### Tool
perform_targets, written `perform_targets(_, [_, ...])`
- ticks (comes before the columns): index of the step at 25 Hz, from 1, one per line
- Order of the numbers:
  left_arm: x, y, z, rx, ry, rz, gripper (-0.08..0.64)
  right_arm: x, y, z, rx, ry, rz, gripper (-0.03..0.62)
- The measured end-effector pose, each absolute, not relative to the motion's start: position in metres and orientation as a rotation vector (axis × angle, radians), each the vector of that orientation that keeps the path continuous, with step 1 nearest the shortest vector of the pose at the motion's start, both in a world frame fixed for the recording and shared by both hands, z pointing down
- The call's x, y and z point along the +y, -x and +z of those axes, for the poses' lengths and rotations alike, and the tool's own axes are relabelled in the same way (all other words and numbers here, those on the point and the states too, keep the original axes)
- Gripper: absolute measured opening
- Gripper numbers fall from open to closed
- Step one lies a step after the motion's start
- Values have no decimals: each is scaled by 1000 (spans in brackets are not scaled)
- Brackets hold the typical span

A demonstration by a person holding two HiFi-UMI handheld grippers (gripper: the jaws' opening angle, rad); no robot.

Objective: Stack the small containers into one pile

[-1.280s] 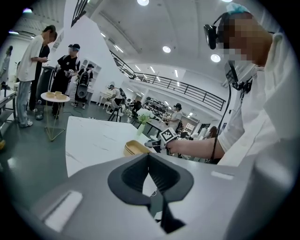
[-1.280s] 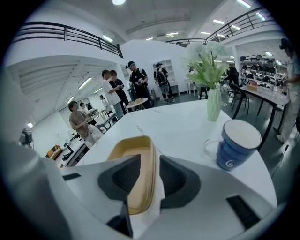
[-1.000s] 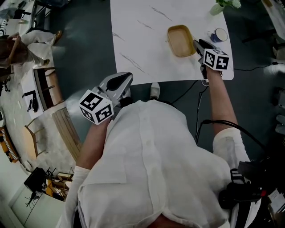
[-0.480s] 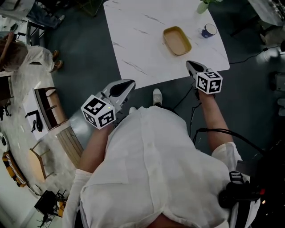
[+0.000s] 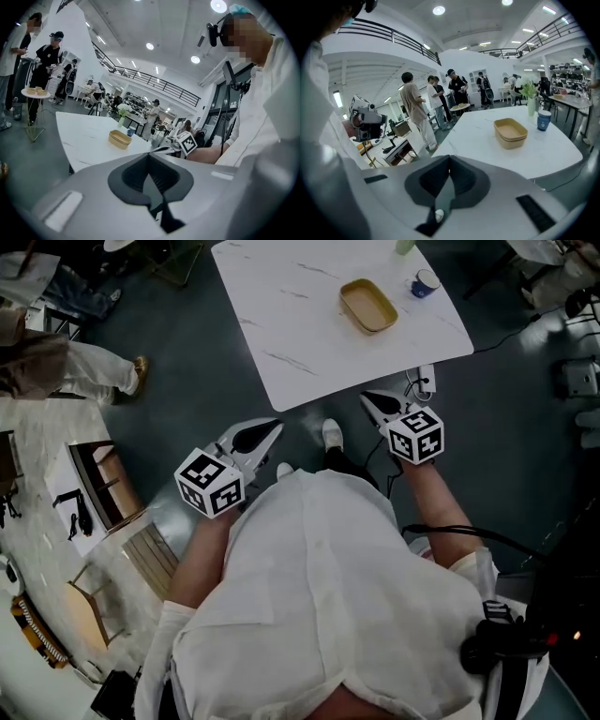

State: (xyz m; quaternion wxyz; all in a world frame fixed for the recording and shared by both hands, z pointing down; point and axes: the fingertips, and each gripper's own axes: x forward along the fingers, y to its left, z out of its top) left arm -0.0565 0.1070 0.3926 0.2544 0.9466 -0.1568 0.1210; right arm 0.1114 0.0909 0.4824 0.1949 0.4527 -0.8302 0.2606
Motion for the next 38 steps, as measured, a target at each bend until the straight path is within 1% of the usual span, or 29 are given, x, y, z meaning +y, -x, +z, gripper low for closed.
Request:
perform_targets(4, [129,75,397,-380,-2586,329,7,120,-76,476,-2352,-1258,697,6])
perform_targets(9, [146,95,408,-366,-2555,296,7,146,-38,486,-2373,-1233,716,6])
perform_targets(16, [165,103,412,-331,-2565,323,6,166,7,478,-2413,-1140,678,6])
perform_targets(28, [174,116,412,-309,-2577,312,6,174,27,466,-2414,-1117,599,6])
perform_targets(38, [177,113,417,-278,-2571,301,6,183,22,468,-2380,-1130,592,6])
